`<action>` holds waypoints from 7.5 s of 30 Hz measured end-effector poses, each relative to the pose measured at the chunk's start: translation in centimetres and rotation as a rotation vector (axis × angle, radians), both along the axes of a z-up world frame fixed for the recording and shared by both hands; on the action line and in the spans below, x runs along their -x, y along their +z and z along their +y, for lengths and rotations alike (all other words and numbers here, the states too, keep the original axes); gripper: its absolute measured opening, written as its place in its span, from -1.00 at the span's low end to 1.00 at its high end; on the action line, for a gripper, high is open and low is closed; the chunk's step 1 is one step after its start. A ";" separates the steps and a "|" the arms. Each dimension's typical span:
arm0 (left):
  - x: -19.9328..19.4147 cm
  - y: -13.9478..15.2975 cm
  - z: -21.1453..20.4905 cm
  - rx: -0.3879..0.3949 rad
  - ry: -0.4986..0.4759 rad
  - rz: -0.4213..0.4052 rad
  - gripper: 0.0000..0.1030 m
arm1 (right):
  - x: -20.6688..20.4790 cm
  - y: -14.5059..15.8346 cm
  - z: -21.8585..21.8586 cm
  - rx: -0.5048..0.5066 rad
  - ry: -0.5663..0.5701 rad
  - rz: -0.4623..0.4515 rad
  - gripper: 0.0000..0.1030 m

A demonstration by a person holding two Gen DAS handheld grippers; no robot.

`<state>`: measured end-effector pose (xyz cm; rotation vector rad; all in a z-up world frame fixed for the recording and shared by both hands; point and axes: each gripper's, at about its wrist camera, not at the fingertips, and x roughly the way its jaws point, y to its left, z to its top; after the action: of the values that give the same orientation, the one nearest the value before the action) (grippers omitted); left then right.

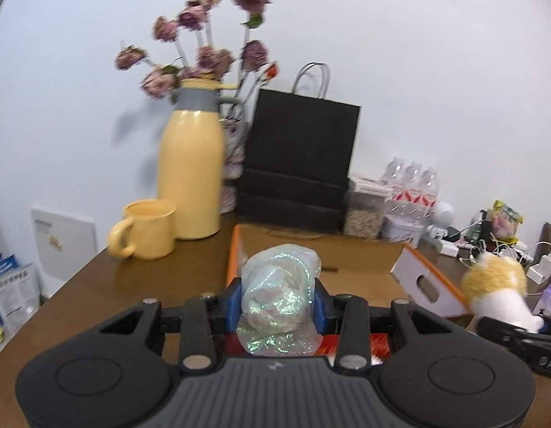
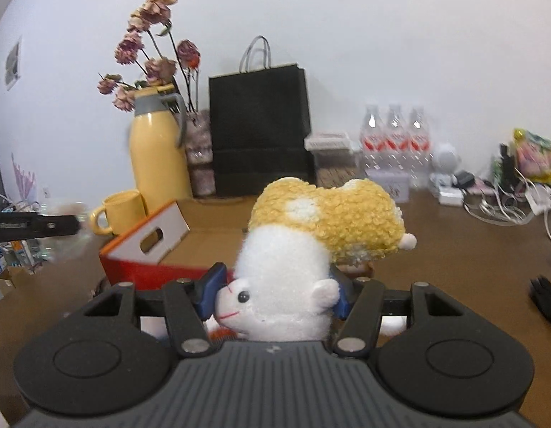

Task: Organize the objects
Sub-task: 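Carry the bag and sheep into the cardboard box while both tools open to release, then withdraw both tools from the cardboard box, then move the left tool to the red rose and grasp it, then carry the red rose into the cardboard box and open the left tool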

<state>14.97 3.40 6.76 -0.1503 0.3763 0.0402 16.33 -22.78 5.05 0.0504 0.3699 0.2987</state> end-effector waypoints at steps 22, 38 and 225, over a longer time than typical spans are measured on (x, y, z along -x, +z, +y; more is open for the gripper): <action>-17.2 -3.7 -3.2 -0.021 0.033 0.148 -0.28 | -15.8 -3.5 3.1 0.038 0.014 0.131 0.15; -15.6 -3.6 -3.4 -0.079 0.055 0.107 1.00 | -14.6 -3.3 3.1 0.072 0.002 0.103 1.00; -13.5 -3.9 -2.3 -0.112 0.052 0.005 1.00 | -13.2 -3.7 6.7 0.126 0.038 0.082 0.78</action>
<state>28.49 1.06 2.84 -0.0489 0.3742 0.1130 29.49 -16.10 1.39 -0.0680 0.4710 0.3109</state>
